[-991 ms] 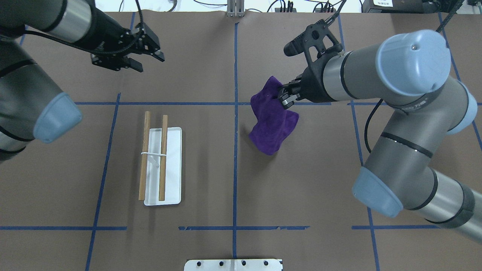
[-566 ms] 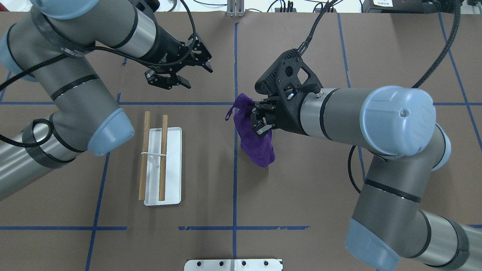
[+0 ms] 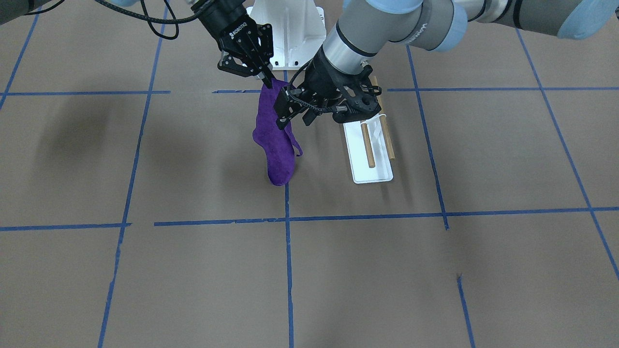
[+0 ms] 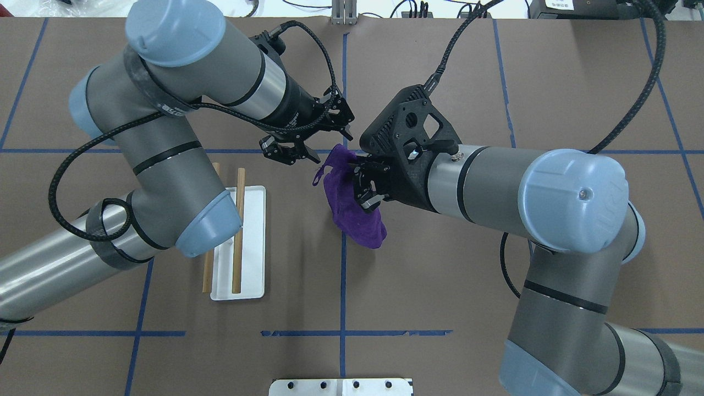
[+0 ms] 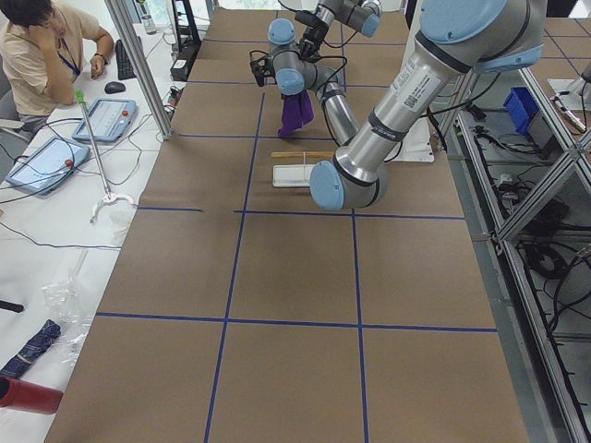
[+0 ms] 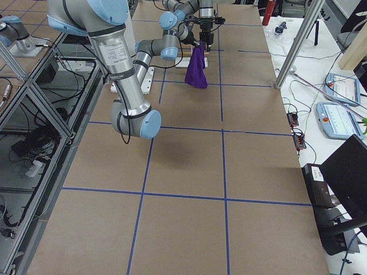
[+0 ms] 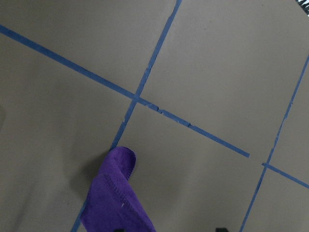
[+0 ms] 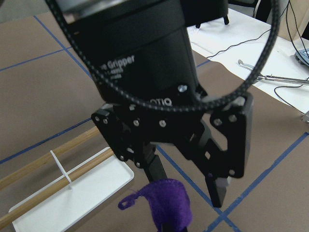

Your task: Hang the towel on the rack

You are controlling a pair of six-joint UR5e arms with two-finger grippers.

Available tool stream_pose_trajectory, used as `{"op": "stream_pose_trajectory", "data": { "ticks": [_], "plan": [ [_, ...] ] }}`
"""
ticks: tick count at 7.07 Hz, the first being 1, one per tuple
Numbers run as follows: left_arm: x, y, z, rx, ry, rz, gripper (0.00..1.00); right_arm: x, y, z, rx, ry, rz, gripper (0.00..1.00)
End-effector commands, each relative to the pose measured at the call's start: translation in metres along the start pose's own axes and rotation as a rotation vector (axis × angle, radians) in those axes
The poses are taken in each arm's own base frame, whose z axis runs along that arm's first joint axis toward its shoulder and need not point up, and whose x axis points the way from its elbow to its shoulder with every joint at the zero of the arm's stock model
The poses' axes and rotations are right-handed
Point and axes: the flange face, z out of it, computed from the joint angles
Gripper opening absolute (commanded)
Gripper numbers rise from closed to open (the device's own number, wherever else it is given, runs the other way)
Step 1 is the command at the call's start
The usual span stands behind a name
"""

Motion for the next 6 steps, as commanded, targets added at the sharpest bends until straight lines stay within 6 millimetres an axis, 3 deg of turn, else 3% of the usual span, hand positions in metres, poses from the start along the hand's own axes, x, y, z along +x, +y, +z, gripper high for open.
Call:
{"op": "stream_pose_trajectory", "data": {
  "ticks": [1, 2, 4, 6],
  "plan": [
    [-0.0062, 0.0222, 0.0283, -0.011, -0.023, 0.025, 0.68, -0.0021, -0.0032, -0.0039, 0.01, -0.007, -0.001, 0.0],
    [-0.0076, 0.0259, 0.0316, -0.017, -0.027, 0.027, 0.62, -0.0024, -0.0039, -0.0053, 0.013, -0.008, -0.009, 0.0],
    [-0.0068, 0.0285, 0.0276, -0.02, -0.019, 0.03, 0.0, -0.0024, -0.004, -0.0065, 0.015, -0.009, -0.011, 0.0],
    [-0.0072, 0.0288, 0.0267, -0.019, -0.017, 0.032, 0.0, -0.0015, -0.0035, -0.0065, 0.013, -0.008, -0.012, 0.0]
  ]
}}
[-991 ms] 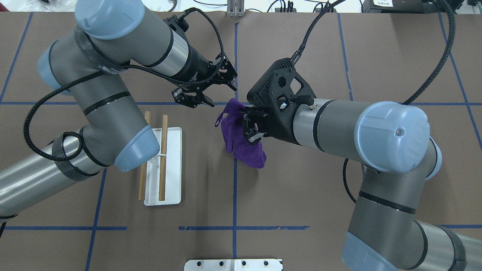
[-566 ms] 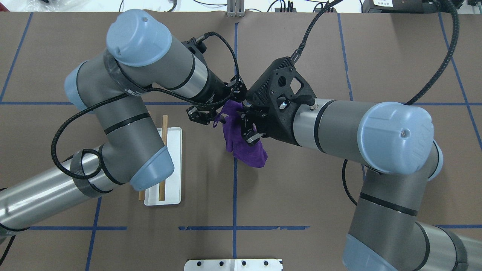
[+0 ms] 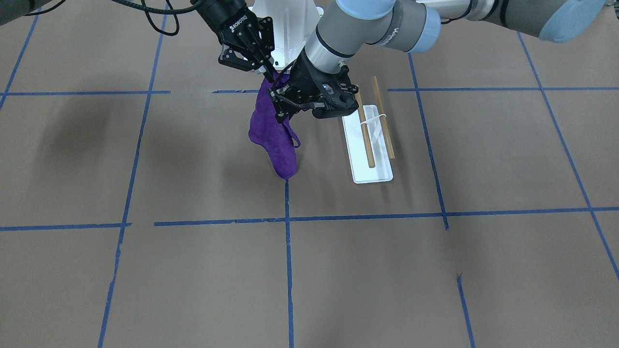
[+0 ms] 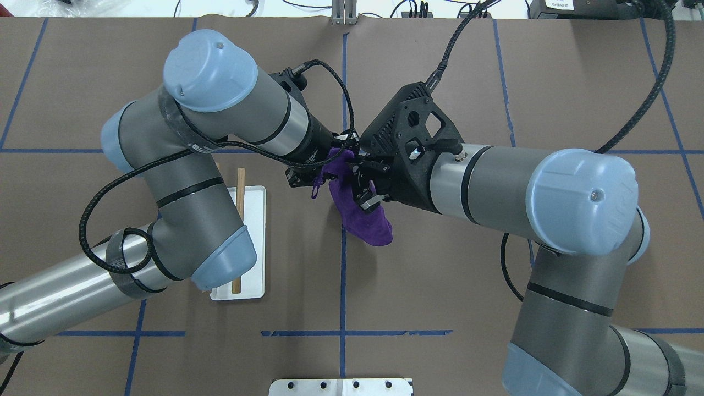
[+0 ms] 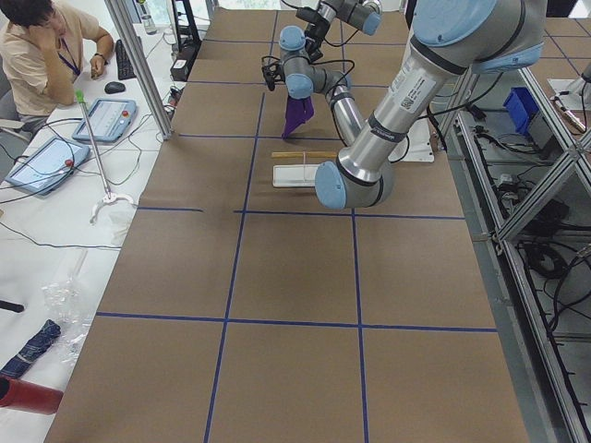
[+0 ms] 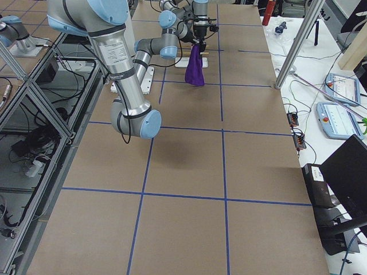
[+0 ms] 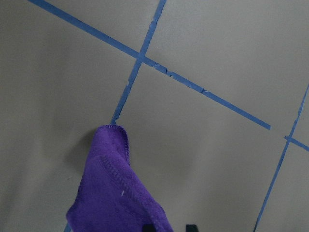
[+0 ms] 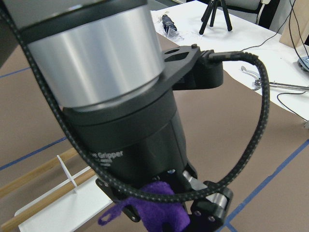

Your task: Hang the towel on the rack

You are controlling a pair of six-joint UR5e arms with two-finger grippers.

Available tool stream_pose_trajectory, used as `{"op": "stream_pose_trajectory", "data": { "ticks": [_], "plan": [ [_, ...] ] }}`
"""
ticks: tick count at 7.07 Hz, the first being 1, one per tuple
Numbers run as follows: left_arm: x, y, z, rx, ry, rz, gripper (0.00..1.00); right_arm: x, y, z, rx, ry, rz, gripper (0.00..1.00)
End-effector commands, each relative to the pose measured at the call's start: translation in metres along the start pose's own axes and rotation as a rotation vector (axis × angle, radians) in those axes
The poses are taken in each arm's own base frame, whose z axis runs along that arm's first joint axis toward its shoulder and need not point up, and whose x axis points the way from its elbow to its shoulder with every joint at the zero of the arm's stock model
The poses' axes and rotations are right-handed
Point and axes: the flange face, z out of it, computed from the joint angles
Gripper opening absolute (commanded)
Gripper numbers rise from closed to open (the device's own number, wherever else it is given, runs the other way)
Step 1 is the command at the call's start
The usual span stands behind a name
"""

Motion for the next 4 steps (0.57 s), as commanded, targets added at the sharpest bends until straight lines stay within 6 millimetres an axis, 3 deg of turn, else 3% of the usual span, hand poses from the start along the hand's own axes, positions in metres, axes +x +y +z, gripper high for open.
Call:
{"op": "stream_pose_trajectory", "data": {
  "ticks": [1, 2, 3, 4],
  "plan": [
    [-0.001, 0.0, 0.0, 0.001, 0.0, 0.003, 0.0, 0.0, 0.0, -0.001, 0.0, -0.002, -0.007, 0.0],
    [-0.001, 0.001, -0.001, 0.001, 0.001, 0.003, 0.0, -0.001, 0.001, 0.0, -0.008, -0.012, -0.007, 0.23],
    [-0.001, 0.0, -0.002, 0.002, 0.002, 0.004, 0.0, -0.004, 0.007, 0.002, -0.019, -0.015, 0.008, 0.84],
    [-0.007, -0.001, -0.006, 0.005, 0.003, 0.035, 0.0, 0.0, 0.018, 0.008, -0.059, -0.017, 0.013, 0.99]
  ]
}}
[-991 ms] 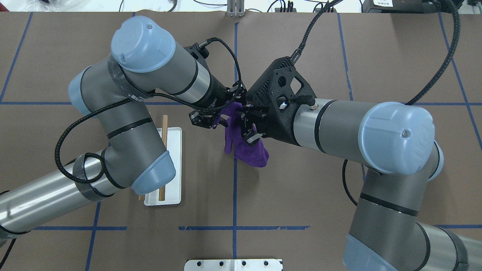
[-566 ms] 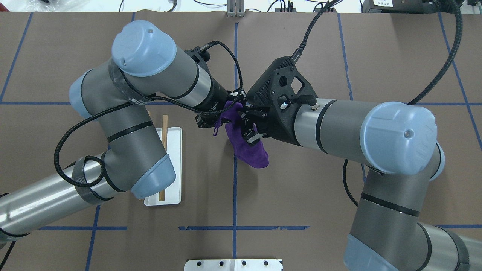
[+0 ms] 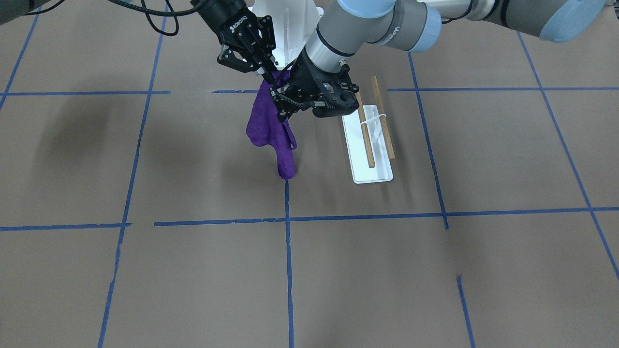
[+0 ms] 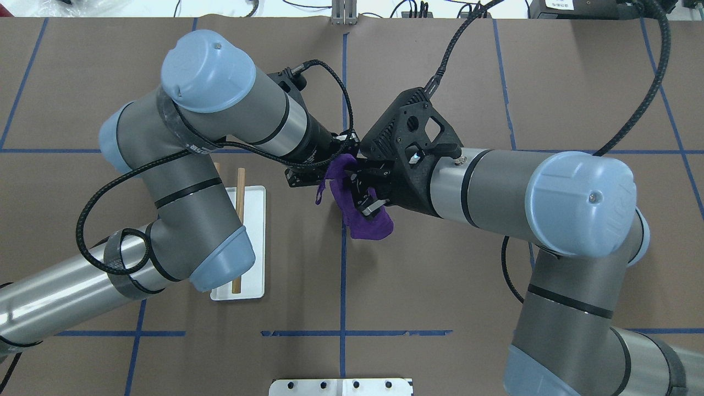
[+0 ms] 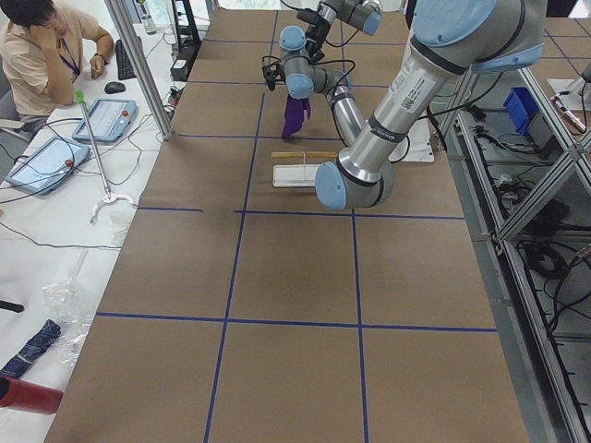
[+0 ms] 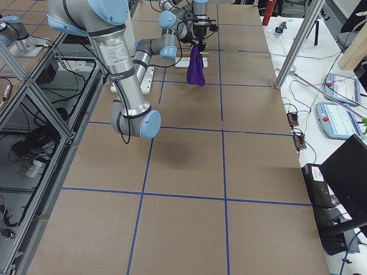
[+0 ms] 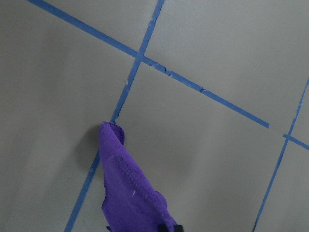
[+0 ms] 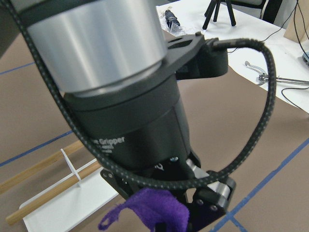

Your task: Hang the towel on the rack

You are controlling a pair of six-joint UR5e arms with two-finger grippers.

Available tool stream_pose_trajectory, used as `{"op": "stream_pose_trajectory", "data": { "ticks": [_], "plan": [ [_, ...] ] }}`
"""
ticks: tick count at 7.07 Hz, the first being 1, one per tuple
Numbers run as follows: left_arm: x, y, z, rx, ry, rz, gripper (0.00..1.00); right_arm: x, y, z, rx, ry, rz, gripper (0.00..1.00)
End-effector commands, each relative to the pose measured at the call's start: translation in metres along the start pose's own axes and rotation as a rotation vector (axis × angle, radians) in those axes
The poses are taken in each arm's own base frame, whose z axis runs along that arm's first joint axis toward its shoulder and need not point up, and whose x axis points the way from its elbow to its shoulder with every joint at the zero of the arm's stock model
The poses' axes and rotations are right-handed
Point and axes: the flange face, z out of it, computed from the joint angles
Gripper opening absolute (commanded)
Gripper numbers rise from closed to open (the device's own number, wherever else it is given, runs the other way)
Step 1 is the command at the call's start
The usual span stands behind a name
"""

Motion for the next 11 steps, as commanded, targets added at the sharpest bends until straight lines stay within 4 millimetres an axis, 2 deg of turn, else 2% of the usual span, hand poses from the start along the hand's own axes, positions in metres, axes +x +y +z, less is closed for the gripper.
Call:
{"op": "stream_pose_trajectory", "data": {
  "ticks": [1, 3, 4, 5, 6, 7, 9, 10, 11],
  "plan": [
    [-0.017, 0.0, -0.011, 0.003, 0.004, 0.062, 0.0, 0.016, 0.026, 0.006, -0.084, -0.019, 0.016, 1.0],
    [-0.045, -0.005, -0.034, 0.016, 0.007, 0.15, 0.0, 0.071, 0.062, 0.004, -0.177, 0.036, 0.044, 1.0],
    [-0.062, -0.005, -0.043, 0.019, 0.004, 0.196, 0.0, 0.108, 0.074, -0.001, -0.236, 0.035, 0.079, 1.0],
    [-0.075, -0.005, -0.052, 0.025, 0.002, 0.229, 0.0, 0.154, 0.086, -0.001, -0.294, 0.054, 0.124, 1.0],
    [-0.09, -0.017, -0.072, 0.056, 0.002, 0.285, 0.0, 0.192, 0.106, 0.008, -0.377, 0.081, 0.179, 1.0],
    [-0.122, -0.026, -0.08, 0.069, -0.033, 0.337, 0.0, 0.224, 0.127, 0.008, -0.474, 0.157, 0.23, 1.0],
    [-0.18, -0.051, -0.077, 0.075, -0.125, 0.44, 0.0, 0.287, 0.139, -0.02, -0.632, 0.237, 0.217, 1.0],
    [-0.205, -0.061, -0.076, 0.073, -0.167, 0.498, 0.0, 0.313, 0.159, -0.04, -0.689, 0.234, 0.181, 1.0],
    [-0.217, -0.065, -0.072, 0.067, -0.188, 0.511, 0.0, 0.335, 0.176, -0.061, -0.709, 0.229, 0.191, 1.0]
  ]
}}
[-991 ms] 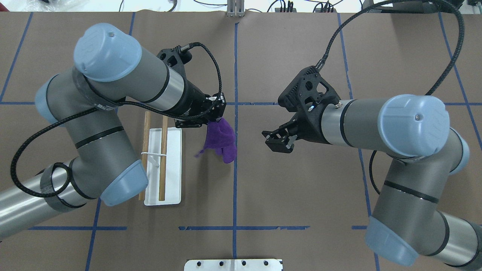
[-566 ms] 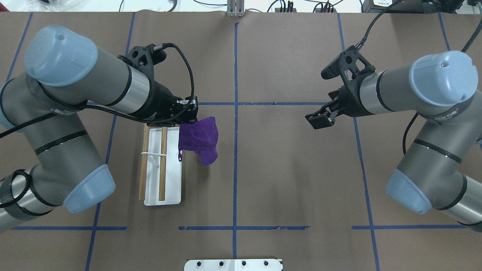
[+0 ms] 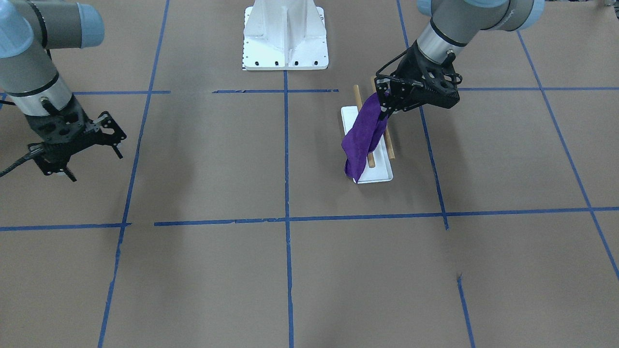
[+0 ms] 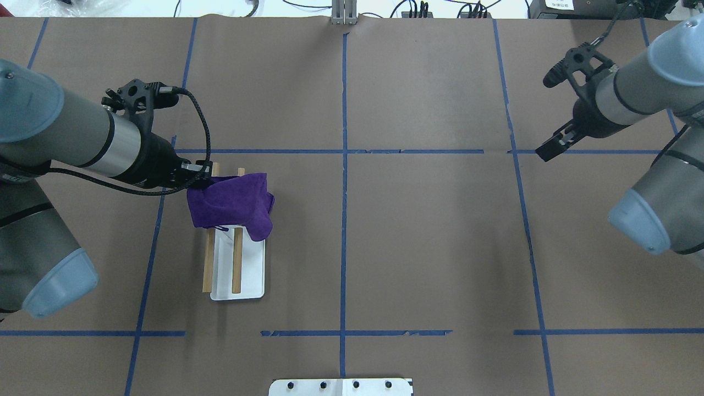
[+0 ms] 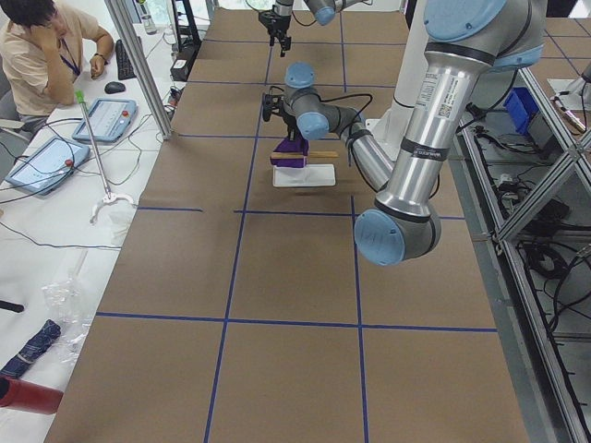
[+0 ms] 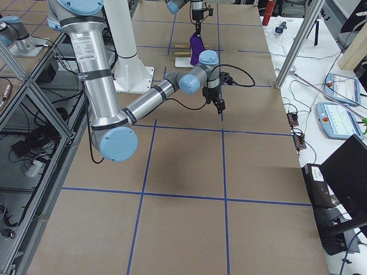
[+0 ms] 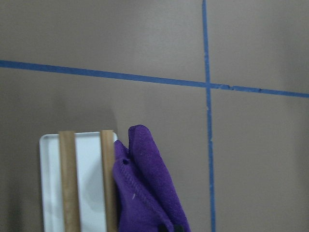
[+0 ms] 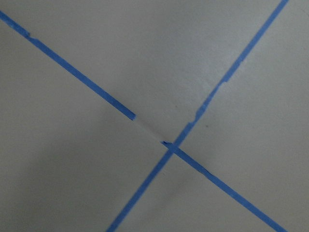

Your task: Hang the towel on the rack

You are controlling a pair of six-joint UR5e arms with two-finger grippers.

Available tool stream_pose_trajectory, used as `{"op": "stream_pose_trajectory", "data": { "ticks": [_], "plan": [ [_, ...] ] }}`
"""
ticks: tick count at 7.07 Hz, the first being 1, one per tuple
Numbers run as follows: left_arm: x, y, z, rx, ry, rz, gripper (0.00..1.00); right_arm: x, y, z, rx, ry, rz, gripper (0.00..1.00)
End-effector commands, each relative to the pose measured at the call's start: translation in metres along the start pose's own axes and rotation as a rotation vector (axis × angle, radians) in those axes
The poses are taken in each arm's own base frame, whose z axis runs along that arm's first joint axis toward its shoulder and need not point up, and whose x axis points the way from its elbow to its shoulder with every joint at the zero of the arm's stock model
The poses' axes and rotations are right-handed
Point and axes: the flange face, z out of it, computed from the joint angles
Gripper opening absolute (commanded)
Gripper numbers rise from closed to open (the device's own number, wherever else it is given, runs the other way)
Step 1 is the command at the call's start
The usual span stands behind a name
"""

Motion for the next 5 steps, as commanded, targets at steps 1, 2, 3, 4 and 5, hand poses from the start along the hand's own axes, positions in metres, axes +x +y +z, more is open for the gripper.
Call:
{"op": "stream_pose_trajectory", "data": {
  "ticks": [1, 2, 3, 4, 5],
  "plan": [
    [-0.034, 0.006, 0.01, -0.018, -0.053, 0.073, 0.0, 0.063, 0.041, -0.005, -0.059, 0.001, 0.004, 1.0],
    [-0.037, 0.006, 0.013, -0.019, -0.06, 0.08, 0.0, 0.083, 0.051, -0.002, -0.075, 0.001, 0.02, 1.0],
    [-0.041, 0.005, 0.015, -0.023, -0.067, 0.103, 0.0, 0.094, 0.054, 0.0, -0.082, -0.011, 0.015, 1.0],
    [-0.047, 0.003, 0.019, -0.027, -0.08, 0.117, 0.0, 0.098, 0.058, -0.001, -0.084, -0.01, 0.019, 1.0],
    [-0.051, 0.001, 0.019, -0.024, -0.085, 0.118, 0.0, 0.1, 0.059, -0.002, -0.083, -0.008, 0.022, 1.0]
  ]
}}
